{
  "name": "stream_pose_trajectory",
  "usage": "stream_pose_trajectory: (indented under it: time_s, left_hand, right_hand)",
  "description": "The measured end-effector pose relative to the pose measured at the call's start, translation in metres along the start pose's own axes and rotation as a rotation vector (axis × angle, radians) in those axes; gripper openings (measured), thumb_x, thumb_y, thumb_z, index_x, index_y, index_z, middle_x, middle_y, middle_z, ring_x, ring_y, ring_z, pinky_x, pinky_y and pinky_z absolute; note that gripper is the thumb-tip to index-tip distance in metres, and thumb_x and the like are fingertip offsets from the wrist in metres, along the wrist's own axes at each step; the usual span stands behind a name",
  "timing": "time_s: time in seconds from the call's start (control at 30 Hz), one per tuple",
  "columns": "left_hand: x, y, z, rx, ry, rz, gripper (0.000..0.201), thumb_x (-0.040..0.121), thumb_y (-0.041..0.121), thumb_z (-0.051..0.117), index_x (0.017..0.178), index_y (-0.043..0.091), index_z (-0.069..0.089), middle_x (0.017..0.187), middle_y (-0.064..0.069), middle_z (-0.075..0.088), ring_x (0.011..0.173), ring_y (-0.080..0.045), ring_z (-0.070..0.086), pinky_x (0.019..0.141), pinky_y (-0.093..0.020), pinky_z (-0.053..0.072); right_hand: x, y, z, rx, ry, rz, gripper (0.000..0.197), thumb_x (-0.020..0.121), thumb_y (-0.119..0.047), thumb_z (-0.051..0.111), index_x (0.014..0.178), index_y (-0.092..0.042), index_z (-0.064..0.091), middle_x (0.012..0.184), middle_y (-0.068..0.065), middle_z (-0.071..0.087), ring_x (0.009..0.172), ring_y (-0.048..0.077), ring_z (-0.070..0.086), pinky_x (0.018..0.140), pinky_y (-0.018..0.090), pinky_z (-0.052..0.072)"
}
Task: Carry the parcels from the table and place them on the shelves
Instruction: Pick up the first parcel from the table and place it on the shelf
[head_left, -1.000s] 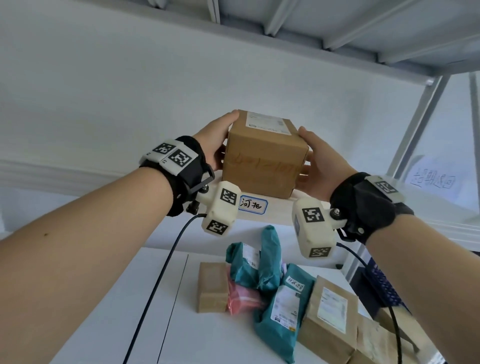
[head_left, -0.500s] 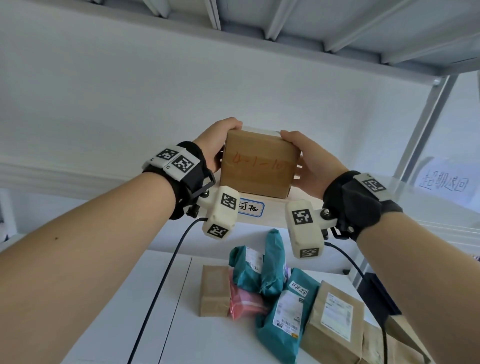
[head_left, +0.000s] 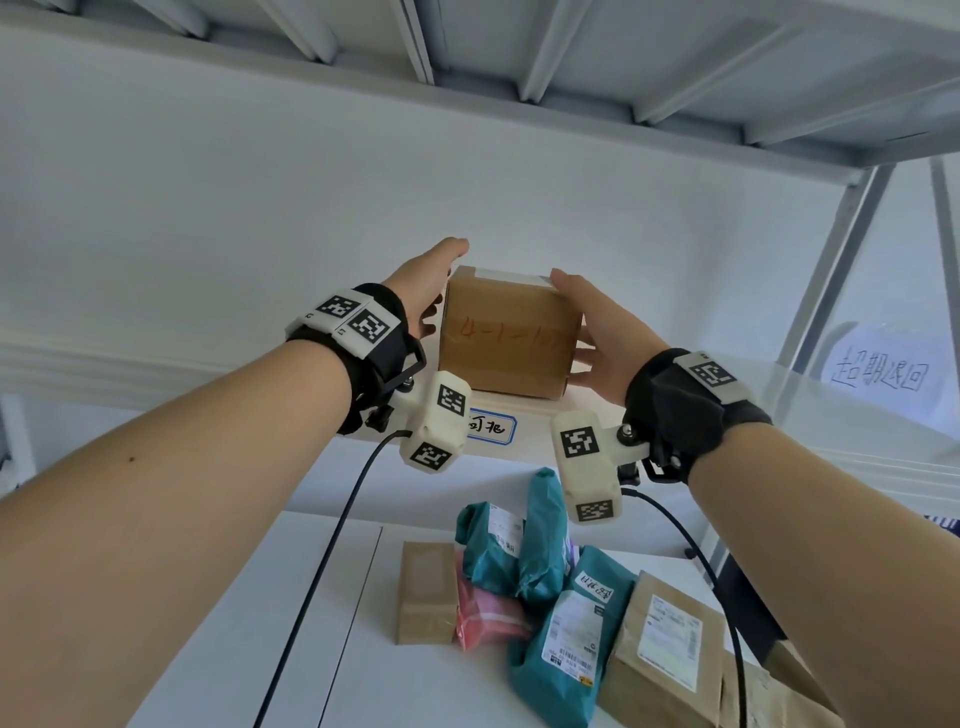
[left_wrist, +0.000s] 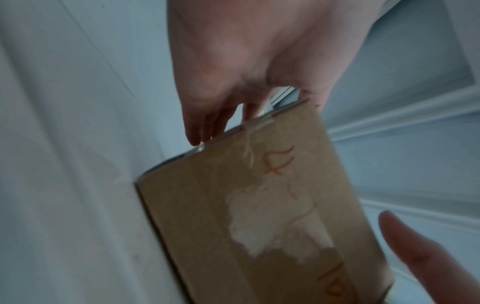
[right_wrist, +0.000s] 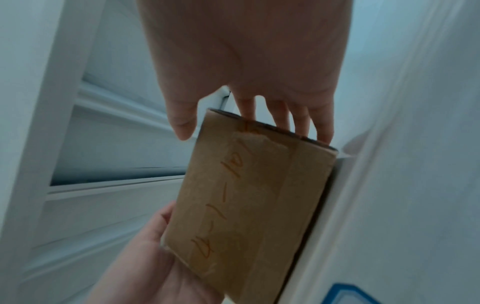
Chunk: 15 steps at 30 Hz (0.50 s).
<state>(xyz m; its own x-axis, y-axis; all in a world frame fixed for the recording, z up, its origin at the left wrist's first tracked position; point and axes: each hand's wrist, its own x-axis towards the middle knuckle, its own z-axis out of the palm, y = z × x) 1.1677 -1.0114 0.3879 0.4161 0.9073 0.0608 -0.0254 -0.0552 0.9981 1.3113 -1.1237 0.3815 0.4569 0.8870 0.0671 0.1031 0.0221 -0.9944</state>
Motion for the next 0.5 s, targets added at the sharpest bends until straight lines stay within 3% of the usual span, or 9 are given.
stream_pose_trajectory:
  time_s: [0.03, 0.1, 0.17, 0.23, 0.33, 0.5]
  left_hand:
    - [-0.004, 0.003, -0.001, 0.011, 0.016, 0.011, 0.054, 0.081, 0.056, 0.052, 0.120, 0.020, 0.052, 0.108, -0.006, 0.045, 0.098, -0.022, 0.044, 0.103, -0.035, 0.040]
    - [-0.018, 0.011, -0.004, 0.024, 0.040, 0.044, 0.061, 0.086, 0.055, 0.049, 0.134, 0.018, 0.048, 0.116, -0.008, 0.045, 0.111, -0.024, 0.045, 0.104, -0.034, 0.034]
    - [-0.033, 0.019, -0.008, 0.040, 0.058, 0.093, 0.064, 0.090, 0.051, 0.048, 0.144, 0.017, 0.043, 0.134, -0.012, 0.045, 0.132, -0.023, 0.041, 0.107, -0.035, 0.032]
    - [-0.050, 0.026, -0.011, 0.058, 0.092, 0.143, 0.062, 0.091, 0.046, 0.050, 0.146, 0.016, 0.042, 0.142, -0.011, 0.043, 0.140, -0.023, 0.036, 0.107, -0.036, 0.031]
    - [-0.078, 0.030, -0.020, 0.091, 0.166, 0.229, 0.057, 0.091, 0.035, 0.055, 0.144, 0.014, 0.045, 0.141, -0.007, 0.046, 0.136, -0.022, 0.040, 0.098, -0.033, 0.034]
    - [-0.125, 0.021, -0.043, 0.249, 0.260, 0.353, 0.035, 0.091, 0.022, 0.057, 0.126, 0.017, 0.061, 0.112, 0.004, 0.053, 0.106, -0.013, 0.047, 0.090, -0.024, 0.033]
  right_hand:
    - [-0.001, -0.001, -0.001, -0.020, 0.040, -0.031, 0.054, 0.079, -0.051, 0.064, 0.126, -0.025, 0.055, 0.133, 0.001, 0.053, 0.124, 0.025, 0.050, 0.106, 0.046, 0.040]
    - [-0.008, -0.008, -0.001, -0.033, 0.165, -0.157, 0.050, 0.083, -0.040, 0.064, 0.128, -0.021, 0.058, 0.121, -0.003, 0.058, 0.117, 0.019, 0.051, 0.104, 0.039, 0.040]
    - [-0.016, -0.016, -0.002, -0.039, 0.292, -0.319, 0.032, 0.085, -0.022, 0.062, 0.116, -0.015, 0.067, 0.101, -0.006, 0.063, 0.103, 0.015, 0.055, 0.100, 0.034, 0.045]
    - [-0.026, -0.023, -0.002, -0.069, 0.344, -0.448, 0.025, 0.083, -0.013, 0.056, 0.099, -0.017, 0.074, 0.094, -0.005, 0.068, 0.096, 0.016, 0.061, 0.097, 0.035, 0.051]
    - [-0.046, -0.027, 0.010, -0.097, 0.284, -0.529, 0.027, 0.075, -0.011, 0.052, 0.077, -0.025, 0.075, 0.087, -0.002, 0.074, 0.093, 0.020, 0.069, 0.092, 0.040, 0.056]
    - [-0.084, -0.014, 0.051, -0.126, 0.066, -0.546, 0.027, 0.074, -0.009, 0.054, 0.064, -0.025, 0.074, 0.079, 0.001, 0.075, 0.088, 0.023, 0.072, 0.089, 0.042, 0.057]
